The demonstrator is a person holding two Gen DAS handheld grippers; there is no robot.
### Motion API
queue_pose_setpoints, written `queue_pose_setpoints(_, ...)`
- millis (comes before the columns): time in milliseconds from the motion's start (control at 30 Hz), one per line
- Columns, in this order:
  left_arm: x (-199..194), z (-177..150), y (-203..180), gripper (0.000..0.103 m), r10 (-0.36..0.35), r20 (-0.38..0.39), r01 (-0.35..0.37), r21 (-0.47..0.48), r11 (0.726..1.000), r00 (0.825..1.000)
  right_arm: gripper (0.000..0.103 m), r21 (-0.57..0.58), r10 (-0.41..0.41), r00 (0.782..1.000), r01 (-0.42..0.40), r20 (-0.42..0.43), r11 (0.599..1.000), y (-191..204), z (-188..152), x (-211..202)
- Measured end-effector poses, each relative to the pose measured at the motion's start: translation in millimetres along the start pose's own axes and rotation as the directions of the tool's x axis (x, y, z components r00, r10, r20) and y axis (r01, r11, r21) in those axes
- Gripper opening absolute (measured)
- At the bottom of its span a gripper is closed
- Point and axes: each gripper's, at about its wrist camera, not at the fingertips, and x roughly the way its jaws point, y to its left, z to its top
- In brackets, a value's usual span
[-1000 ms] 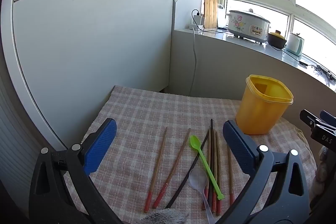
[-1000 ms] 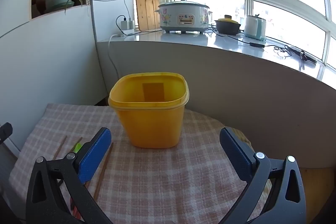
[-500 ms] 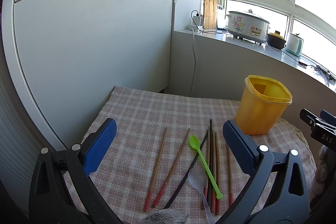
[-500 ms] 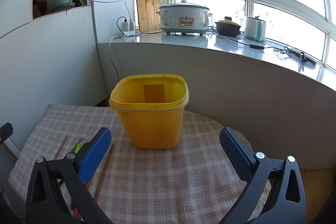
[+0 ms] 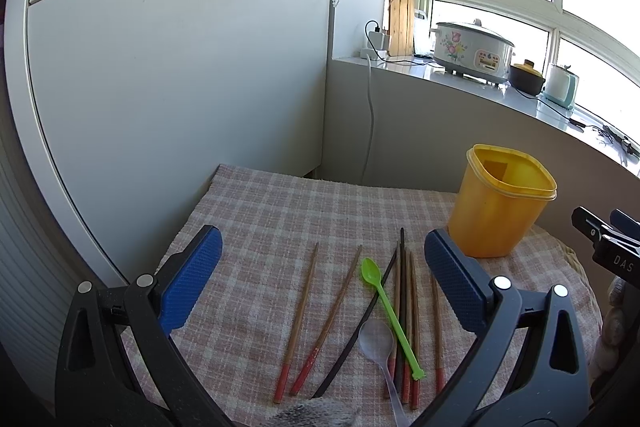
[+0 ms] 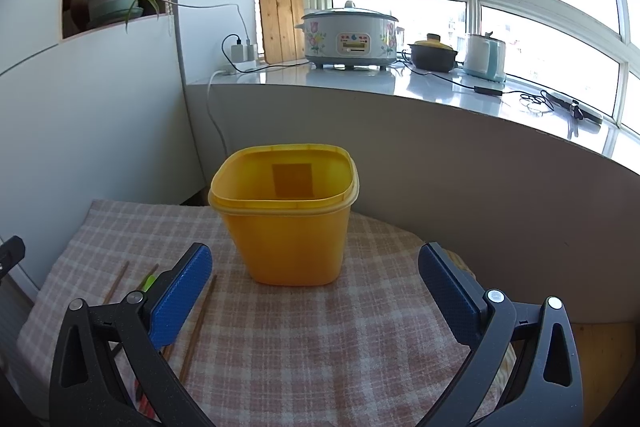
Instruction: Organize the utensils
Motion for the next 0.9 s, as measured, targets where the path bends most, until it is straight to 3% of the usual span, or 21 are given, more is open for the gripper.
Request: queue_pose_setpoints(900,-2.6,1.9,-0.8,0.103,-0.001,0.001,0.001,0.0,1.0,1.0,0.102,0.001,0.001,1.0,-0.001,-0.001,1.0,0.3,-1.0,0.5)
